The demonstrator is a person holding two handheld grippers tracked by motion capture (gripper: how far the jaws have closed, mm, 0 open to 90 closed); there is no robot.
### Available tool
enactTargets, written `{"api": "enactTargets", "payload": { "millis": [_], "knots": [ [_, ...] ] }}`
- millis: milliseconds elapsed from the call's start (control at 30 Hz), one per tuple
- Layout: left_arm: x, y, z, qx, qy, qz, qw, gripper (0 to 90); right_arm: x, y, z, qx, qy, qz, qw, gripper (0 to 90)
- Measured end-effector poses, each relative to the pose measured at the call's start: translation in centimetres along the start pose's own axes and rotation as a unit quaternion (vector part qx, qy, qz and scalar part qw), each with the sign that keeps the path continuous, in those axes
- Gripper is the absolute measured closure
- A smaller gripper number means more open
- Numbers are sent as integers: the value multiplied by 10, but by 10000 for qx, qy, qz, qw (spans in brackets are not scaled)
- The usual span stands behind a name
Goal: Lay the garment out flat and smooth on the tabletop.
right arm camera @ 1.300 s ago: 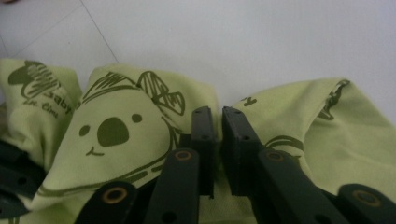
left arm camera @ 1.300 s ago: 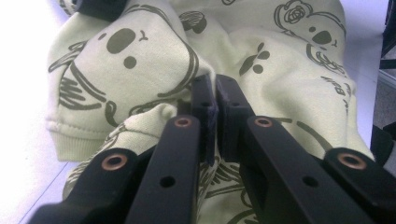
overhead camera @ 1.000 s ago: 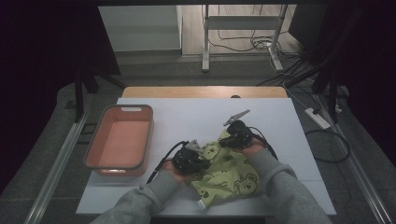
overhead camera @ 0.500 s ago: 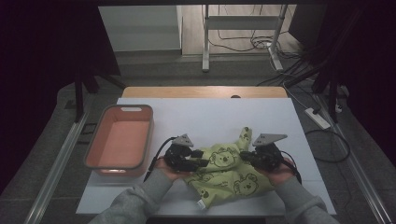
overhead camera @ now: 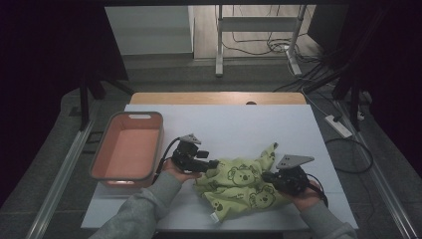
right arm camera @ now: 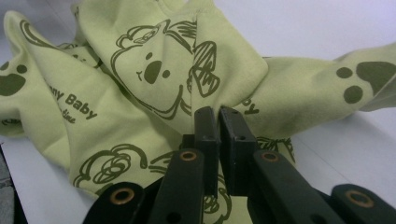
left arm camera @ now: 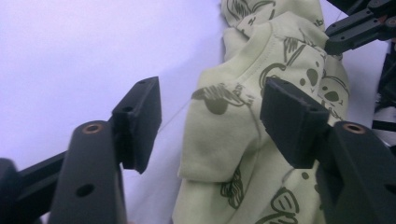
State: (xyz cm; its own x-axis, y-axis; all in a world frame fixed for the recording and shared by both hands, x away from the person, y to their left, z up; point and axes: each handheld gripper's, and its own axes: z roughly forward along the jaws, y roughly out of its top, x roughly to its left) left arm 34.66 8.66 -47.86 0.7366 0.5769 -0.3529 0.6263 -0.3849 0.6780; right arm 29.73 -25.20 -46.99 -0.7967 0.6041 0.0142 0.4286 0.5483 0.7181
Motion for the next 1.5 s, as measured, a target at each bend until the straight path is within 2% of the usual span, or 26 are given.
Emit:
{"api": "enactTargets", "payload": {
  "millis": [67,133,300,333,433,533,667,733,767,833,933,1000,1100,1233,1367,1500],
  "knots": [
    [3,1,5,102,-73,-22,9999,364,-1,-1,0,11,10,2,10000,861],
    [6,1,11,263,-244,-94,9993,337,-1,-1,0,9,10,8,10000,861],
    [9,-1,23,591,-667,-105,9960,332,-2,-4,-3,-25,-8,52,10000,861],
    [9,-1,25,657,-700,-83,9953,332,-2,-5,-3,-38,-11,65,10000,860],
    [7,-2,27,739,-761,-6,9944,409,-3,-7,-4,-35,-8,94,9999,861],
    [5,-2,26,752,-680,101,9948,539,-4,-8,-5,-20,-14,105,9999,860],
    [3,-3,25,744,-602,163,9953,778,-4,-9,-6,-48,-18,107,9999,858],
    [2,-3,23,699,-506,195,9961,826,-3,-10,-6,-42,2,113,9999,844],
    [2,-4,22,648,-487,210,9965,840,-3,-10,-7,-54,4,103,9999,822],
    [1,-4,19,571,-458,239,9970,853,-4,-9,-9,-124,-76,110,9998,720],
    [-2,-3,17,501,-415,316,9974,858,-7,-3,-18,-368,-58,157,9992,592],
    [-4,-3,17,493,-396,352,9974,859,-10,6,-25,-504,-73,104,9986,514],
    [-6,-3,16,495,-377,393,9973,859,-16,24,-28,-541,76,41,9985,402],
    [-6,-3,16,481,-388,399,9973,860,-30,50,-12,-362,594,72,9976,305],
    [-5,-4,15,469,-394,400,9973,859,-36,60,18,15,878,45,9961,279],
    [-5,-4,15,470,-371,401,9974,860,-35,58,33,175,962,27,9952,293]
  ]
}}
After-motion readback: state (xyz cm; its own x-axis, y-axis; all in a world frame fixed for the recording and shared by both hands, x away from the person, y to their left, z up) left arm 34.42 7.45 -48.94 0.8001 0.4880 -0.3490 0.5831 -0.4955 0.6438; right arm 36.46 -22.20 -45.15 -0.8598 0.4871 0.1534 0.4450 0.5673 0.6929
